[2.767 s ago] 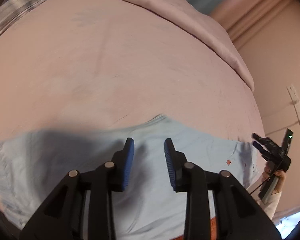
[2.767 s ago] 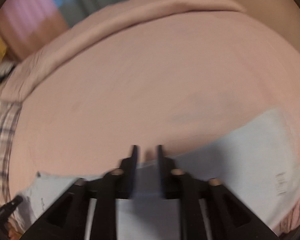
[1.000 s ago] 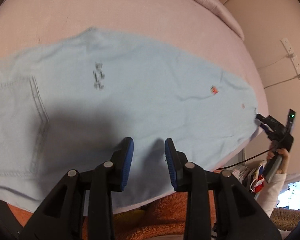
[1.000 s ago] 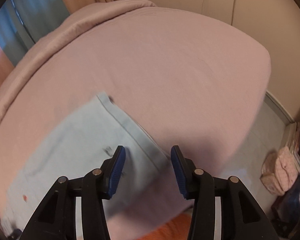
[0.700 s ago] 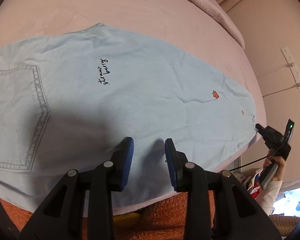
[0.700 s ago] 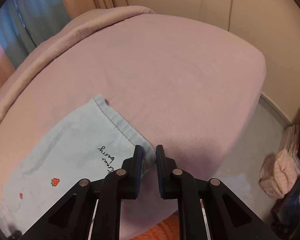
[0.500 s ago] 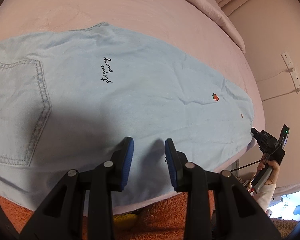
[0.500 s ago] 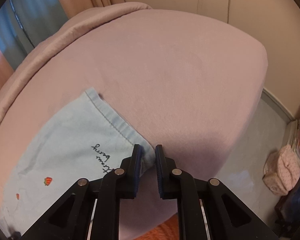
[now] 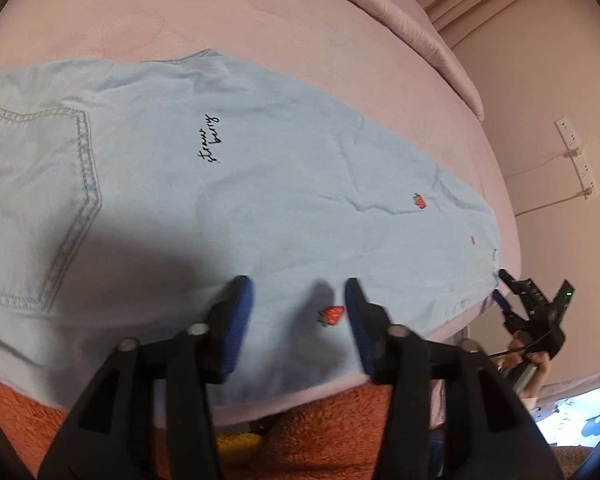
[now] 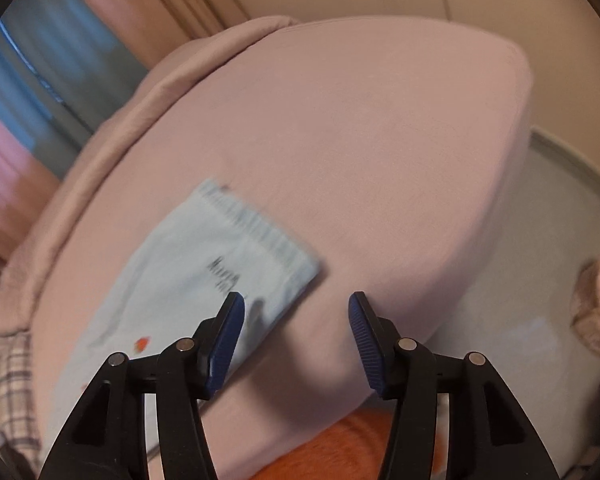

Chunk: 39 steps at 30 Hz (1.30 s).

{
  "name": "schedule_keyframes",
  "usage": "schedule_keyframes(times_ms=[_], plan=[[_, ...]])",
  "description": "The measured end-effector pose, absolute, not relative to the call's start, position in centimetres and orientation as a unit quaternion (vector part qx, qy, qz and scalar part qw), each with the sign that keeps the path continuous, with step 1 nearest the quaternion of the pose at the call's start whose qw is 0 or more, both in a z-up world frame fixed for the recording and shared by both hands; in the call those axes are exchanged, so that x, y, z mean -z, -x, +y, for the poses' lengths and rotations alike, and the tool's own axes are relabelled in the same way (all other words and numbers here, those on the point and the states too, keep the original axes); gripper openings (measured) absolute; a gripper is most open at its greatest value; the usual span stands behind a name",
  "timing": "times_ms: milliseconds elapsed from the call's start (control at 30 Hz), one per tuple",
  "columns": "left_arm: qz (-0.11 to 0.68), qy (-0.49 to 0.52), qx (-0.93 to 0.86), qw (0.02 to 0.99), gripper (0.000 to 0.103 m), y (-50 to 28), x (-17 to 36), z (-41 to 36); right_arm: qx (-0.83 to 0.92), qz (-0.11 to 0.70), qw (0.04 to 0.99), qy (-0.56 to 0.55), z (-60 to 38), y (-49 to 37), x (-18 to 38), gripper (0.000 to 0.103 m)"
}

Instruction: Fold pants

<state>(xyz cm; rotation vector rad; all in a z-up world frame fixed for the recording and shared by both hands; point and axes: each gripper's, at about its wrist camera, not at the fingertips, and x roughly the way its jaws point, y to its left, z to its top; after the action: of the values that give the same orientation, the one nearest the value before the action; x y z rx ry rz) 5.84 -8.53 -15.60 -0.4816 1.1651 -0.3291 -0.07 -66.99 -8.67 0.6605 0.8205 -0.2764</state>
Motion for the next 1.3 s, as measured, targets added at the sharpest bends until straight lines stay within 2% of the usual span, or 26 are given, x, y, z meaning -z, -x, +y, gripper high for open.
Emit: schedule_keyframes(times_ms=[67,167,300,467,633,767,933,1167,1300], plan=[[0.542,0.215,0.145,0.799,0.069,-5.3,15.0,-8.7,0.107,0.395,0.856,-0.315,-66.1,-0.3,9.2,0.054],[0.528,0.183,0.115,0.821,0.081,-4.6,13.8,-8.4,0.111,0.394,0.864,-0.295,-65.3,-1.1,9.4,0.054],[0.497,0.157,0.072,0.851,0.089,-3.6,12.5,-7.0,0.095,0.374,0.867,-0.316,-66.0,-2.5,9.7,0.054],[0.489,0.188,0.060,0.850,0.089,-3.1,12.2,-4.8,0.086,0.355,0.867,-0.338,-66.6,-3.7,9.8,0.053],[0.488,0.196,0.046,0.849,0.089,-3.0,12.2,-3.7,0.103,0.341,0.863,-0.357,-67.0,-3.9,10.0,0.013],[0.495,0.214,0.036,0.842,0.089,-2.5,12.5,-2.8,0.106,0.334,0.869,-0.349,-66.4,-3.6,8.8,0.011],[0.486,0.223,0.039,0.844,0.089,-1.8,12.1,-1.8,0.095,0.305,0.899,-0.298,-64.1,-3.0,4.3,0.009],[0.469,0.227,0.034,0.853,0.089,-1.3,11.6,-0.5,0.008,0.247,0.950,-0.193,-56.0,-1.9,-3.9,0.009],[0.463,0.222,0.030,0.857,0.089,-1.0,11.3,0.0,-0.054,0.243,0.954,-0.165,-51.6,-1.2,-5.8,0.009]])
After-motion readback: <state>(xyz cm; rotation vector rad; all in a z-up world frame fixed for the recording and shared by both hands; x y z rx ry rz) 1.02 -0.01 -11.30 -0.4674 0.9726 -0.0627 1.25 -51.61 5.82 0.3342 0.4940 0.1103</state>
